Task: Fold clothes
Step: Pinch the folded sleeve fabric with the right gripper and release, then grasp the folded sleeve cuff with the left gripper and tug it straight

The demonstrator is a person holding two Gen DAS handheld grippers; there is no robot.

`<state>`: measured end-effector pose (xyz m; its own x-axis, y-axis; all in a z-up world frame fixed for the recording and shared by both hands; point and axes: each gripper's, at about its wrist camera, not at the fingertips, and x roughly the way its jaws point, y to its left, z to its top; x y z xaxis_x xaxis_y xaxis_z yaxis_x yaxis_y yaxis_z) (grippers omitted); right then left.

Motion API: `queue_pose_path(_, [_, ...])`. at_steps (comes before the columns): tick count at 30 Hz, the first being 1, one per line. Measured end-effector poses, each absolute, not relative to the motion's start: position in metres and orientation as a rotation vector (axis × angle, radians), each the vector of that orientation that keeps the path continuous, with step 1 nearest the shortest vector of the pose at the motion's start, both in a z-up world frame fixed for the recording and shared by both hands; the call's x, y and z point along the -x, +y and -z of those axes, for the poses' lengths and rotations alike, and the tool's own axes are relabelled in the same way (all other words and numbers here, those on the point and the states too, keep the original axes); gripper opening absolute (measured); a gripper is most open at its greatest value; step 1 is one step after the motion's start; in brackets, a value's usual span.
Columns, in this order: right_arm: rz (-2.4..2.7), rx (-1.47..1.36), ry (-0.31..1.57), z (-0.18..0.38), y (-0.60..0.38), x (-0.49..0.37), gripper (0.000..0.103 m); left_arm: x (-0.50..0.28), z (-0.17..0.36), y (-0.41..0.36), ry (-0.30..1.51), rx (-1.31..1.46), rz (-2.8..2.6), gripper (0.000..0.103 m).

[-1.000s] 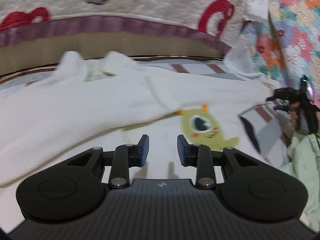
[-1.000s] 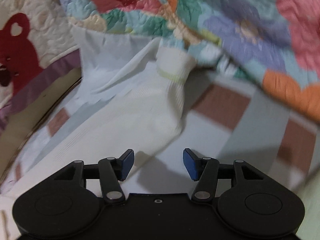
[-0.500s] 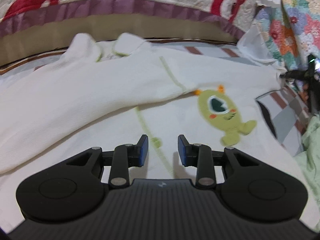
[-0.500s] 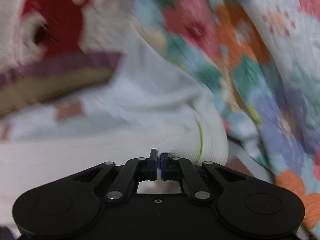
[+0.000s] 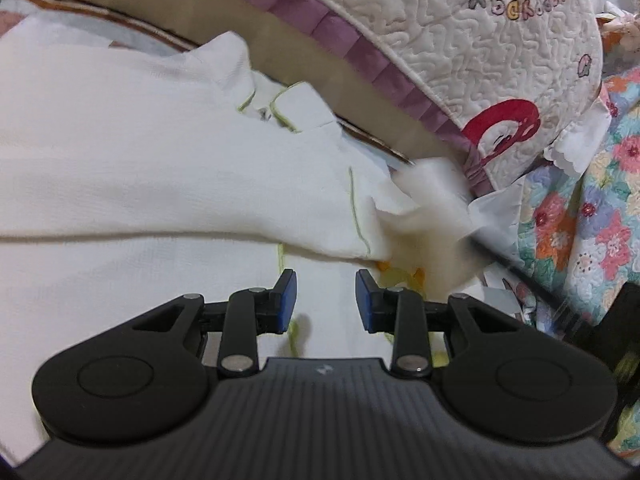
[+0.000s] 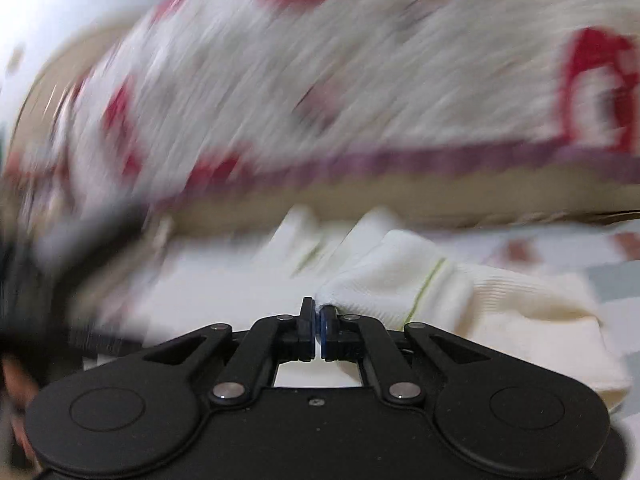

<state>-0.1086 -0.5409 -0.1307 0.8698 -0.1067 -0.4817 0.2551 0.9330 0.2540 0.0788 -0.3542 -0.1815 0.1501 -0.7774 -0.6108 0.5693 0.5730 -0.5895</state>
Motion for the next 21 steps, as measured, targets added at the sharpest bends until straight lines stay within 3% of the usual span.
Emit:
queue_pose_path(2, [0.156, -0.258, 0.605, 0.152, -0.518, 0.093, 0.005, -0.077, 0.186, -0.352, 1.030, 0.201, 0.966, 0.031])
queue_pose_path(5, [0.201, -0.186, 0.634, 0.156, -0.507, 0.107, 0.012, -0.073, 0.190, -0.349, 1.014, 0.151, 0.962, 0.033])
queue_pose_path(7, [0.305, -0.075, 0.638, 0.151, -0.499, 0.123, 0.036, -0.071, 0.191, -0.355, 0.997, 0.142, 0.978, 0.035])
queue_pose_path(8, [0.348, -0.051, 0.652, 0.151, -0.503, 0.130, 0.038, -0.069, 0.191, -0.359, 0.987, 0.138, 0.987, 0.036])
queue_pose_path(14, [0.540, -0.157, 0.761, 0.174, -0.538, 0.174, 0.038, -0.053, 0.186, -0.418, 0.939, 0.005, 1.067, 0.051])
queue_pose_path(16, [0.554, -0.218, 0.758, 0.181, -0.543, 0.183, 0.039, -0.050, 0.188, -0.435, 0.923, -0.057, 1.062, 0.061])
queue_pose_path(18, [0.565, -0.256, 0.748, 0.186, -0.545, 0.189, 0.041, -0.047, 0.190, -0.452, 0.907, -0.118, 1.056, 0.061])
queue_pose_path(19, [0.571, -0.262, 0.741, 0.188, -0.545, 0.190, 0.043, -0.046, 0.191, -0.461, 0.899, -0.149, 1.052, 0.044])
queue_pose_path(20, [0.577, -0.268, 0.734, 0.191, -0.545, 0.191, 0.044, -0.045, 0.192, -0.470, 0.890, -0.180, 1.049, 0.017])
queue_pose_path(21, [0.582, -0.273, 0.727, 0.193, -0.545, 0.192, 0.047, -0.043, 0.189, -0.474, 0.871, -0.199, 1.053, 0.003])
